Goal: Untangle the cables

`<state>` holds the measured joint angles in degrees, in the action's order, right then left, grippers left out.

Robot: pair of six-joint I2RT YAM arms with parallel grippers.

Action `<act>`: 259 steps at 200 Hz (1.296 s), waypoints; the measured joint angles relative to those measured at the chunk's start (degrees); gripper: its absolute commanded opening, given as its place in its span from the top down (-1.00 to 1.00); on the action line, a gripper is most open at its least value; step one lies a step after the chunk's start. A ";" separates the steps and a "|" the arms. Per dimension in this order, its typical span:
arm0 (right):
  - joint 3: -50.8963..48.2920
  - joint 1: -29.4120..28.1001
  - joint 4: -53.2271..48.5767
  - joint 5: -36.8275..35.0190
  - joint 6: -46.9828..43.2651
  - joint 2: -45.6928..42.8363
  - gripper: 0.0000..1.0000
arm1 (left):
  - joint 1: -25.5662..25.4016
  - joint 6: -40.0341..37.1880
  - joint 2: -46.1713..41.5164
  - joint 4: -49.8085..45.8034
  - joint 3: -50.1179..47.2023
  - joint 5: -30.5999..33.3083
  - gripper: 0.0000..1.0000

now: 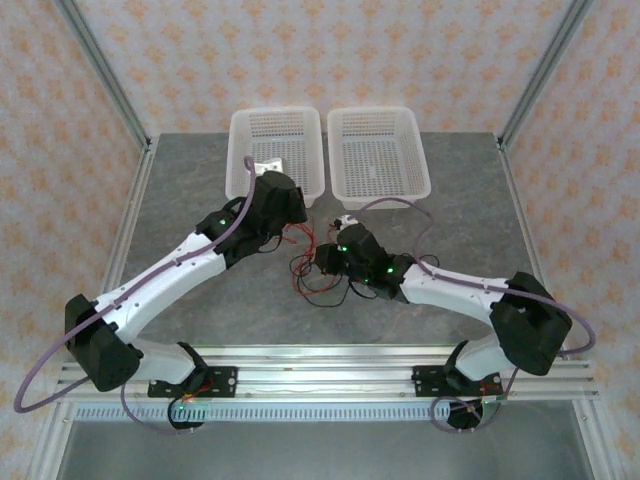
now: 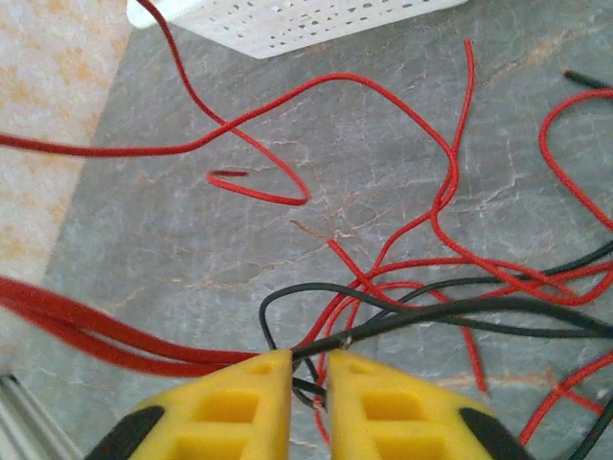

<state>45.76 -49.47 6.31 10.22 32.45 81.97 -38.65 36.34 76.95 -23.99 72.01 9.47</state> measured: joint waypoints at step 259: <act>10.49 20.04 -5.70 19.80 5.95 -9.92 0.00 | -0.42 -6.32 -3.10 -3.43 6.12 -3.52 1.00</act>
<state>56.25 -29.43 0.60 30.02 38.39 72.05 -39.07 30.02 73.84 -27.42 78.13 5.96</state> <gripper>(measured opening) 0.499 0.044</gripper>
